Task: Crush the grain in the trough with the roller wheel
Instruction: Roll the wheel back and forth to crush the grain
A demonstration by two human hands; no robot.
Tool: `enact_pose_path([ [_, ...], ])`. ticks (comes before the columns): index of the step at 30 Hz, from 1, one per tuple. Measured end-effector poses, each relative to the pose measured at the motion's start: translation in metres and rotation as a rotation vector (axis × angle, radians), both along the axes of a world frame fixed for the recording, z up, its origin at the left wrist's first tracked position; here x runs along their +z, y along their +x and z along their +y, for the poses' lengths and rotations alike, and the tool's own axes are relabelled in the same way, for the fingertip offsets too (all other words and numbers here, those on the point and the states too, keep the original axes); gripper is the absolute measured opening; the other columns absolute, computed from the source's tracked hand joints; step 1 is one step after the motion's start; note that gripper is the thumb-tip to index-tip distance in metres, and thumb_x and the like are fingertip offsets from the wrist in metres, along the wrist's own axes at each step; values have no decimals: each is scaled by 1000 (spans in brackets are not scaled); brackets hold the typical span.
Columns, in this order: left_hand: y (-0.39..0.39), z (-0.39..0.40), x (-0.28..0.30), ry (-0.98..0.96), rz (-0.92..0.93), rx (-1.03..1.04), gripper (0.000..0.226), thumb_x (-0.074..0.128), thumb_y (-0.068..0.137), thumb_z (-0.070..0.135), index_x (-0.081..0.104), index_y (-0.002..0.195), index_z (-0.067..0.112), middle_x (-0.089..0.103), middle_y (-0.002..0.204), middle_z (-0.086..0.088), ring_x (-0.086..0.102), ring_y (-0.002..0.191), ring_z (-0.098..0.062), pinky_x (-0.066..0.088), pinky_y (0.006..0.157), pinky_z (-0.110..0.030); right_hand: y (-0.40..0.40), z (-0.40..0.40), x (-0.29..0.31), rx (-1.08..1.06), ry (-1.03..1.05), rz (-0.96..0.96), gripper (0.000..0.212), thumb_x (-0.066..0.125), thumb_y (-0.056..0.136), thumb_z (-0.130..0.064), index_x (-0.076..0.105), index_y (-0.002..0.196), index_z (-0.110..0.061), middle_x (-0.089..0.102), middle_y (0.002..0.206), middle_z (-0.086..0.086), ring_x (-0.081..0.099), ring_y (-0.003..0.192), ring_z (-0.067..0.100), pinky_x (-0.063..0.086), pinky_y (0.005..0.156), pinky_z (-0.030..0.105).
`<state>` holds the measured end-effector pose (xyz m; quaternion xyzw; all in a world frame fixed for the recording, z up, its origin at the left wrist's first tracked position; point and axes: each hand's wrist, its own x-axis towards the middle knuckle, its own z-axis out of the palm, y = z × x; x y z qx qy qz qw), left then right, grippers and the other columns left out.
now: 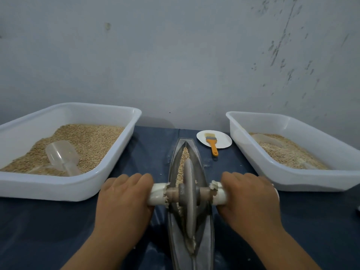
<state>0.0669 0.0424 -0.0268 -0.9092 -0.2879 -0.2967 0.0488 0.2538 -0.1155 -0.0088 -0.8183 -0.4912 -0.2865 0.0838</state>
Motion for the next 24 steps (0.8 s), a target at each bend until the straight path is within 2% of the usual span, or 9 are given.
enact_pose_path([
  [3, 23, 14, 9, -22, 87, 51, 30, 73, 62, 20, 43, 66, 22, 47, 58, 6, 42, 54, -21, 26, 57, -31, 10, 20, 9, -113, -135, 105, 24, 63, 75, -42, 43, 79, -31, 49, 69, -8, 46, 65, 17, 29, 61, 31],
  [5, 39, 25, 13, -35, 144, 124, 22, 62, 77, 31, 41, 76, 26, 46, 68, 8, 41, 65, -18, 26, 64, -31, 14, 31, 12, -129, -152, 157, 19, 58, 81, -43, 42, 85, -32, 57, 80, -8, 46, 70, 17, 30, 64, 32],
  [7, 41, 28, 13, -60, 156, 157, 17, 57, 80, 32, 41, 79, 27, 47, 72, 8, 42, 69, -17, 27, 66, -31, 14, 32, 11, -140, -140, 123, 21, 59, 80, -43, 41, 83, -32, 56, 78, -8, 44, 68, 17, 30, 63, 32],
  [10, 24, 14, 1, -67, 51, 72, 27, 70, 64, 18, 43, 66, 21, 48, 60, 5, 42, 56, -23, 27, 58, -31, 7, 19, -1, -80, -25, 11, 35, 72, 64, -32, 38, 68, -27, 45, 59, -7, 38, 53, 18, 27, 56, 31],
  [13, 8, 5, -12, 3, -35, 51, 33, 70, 57, 22, 37, 64, 24, 40, 56, 7, 38, 51, -21, 22, 55, -31, 4, 9, -12, 22, 118, -57, 42, 75, 51, -27, 35, 63, -26, 39, 54, -8, 33, 49, 18, 23, 55, 29],
  [16, 17, 13, -6, -50, 41, 89, 30, 73, 60, 19, 43, 64, 22, 46, 56, 6, 42, 52, -22, 27, 55, -31, 13, 22, -1, -17, -11, -40, 36, 74, 58, -31, 39, 65, -27, 40, 57, -9, 35, 53, 18, 25, 57, 30],
  [20, 37, 25, 5, -88, 130, 179, 11, 53, 81, 29, 43, 79, 26, 54, 74, 7, 48, 70, -18, 29, 63, -31, 21, 43, 13, -87, -154, 78, 23, 57, 79, -43, 37, 80, -32, 46, 71, -8, 39, 67, 18, 30, 65, 34],
  [22, 32, 21, 6, -97, 130, 167, 14, 58, 78, 26, 44, 76, 25, 53, 71, 6, 47, 66, -19, 29, 62, -31, 17, 37, 11, -102, -140, 62, 27, 62, 78, -40, 36, 77, -32, 40, 68, -9, 38, 64, 16, 28, 64, 33],
  [24, 21, 12, 0, -84, 58, 91, 26, 70, 64, 17, 45, 67, 22, 48, 60, 5, 44, 55, -22, 29, 57, -32, 8, 24, 2, -50, -46, 13, 40, 75, 65, -31, 35, 69, -29, 32, 61, -10, 34, 56, 16, 25, 59, 31],
])
